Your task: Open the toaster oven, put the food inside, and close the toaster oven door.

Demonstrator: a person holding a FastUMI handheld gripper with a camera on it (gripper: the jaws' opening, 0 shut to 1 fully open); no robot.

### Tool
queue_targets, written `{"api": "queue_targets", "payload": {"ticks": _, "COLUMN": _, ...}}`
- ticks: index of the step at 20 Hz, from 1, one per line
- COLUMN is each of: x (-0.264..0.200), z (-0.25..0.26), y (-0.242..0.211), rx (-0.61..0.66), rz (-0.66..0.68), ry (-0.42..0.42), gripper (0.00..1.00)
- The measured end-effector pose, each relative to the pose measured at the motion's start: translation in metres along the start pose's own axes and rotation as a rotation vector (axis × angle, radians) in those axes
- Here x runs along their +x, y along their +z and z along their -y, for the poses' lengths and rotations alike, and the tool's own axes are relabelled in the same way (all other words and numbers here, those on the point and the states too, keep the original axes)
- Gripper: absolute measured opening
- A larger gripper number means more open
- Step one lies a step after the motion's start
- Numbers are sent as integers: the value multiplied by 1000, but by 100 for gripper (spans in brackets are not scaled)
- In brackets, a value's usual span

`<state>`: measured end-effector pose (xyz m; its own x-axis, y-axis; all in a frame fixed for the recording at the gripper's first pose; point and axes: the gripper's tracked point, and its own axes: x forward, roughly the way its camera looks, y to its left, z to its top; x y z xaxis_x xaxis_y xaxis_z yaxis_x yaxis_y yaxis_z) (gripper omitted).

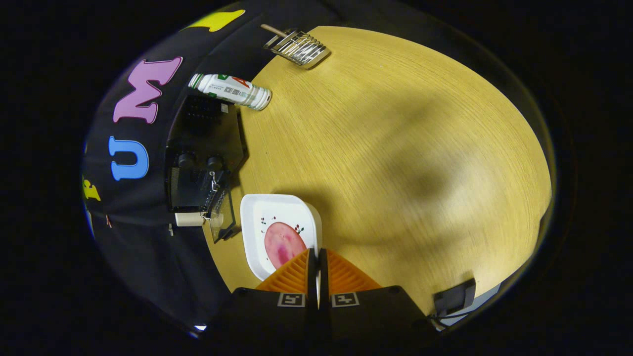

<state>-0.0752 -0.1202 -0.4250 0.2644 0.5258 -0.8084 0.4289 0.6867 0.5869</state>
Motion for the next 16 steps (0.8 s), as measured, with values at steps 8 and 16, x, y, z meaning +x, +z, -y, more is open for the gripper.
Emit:
{"api": "queue_targets", "payload": {"ticks": 8, "x": 3, "z": -90, "y": -78, "rx": 200, "rz": 60, "ry": 74, "gripper": 5}}
{"api": "queue_targets", "payload": {"ticks": 16, "x": 56, "z": -191, "y": -117, "rx": 388, "rz": 154, "ry": 83, "gripper": 5}}
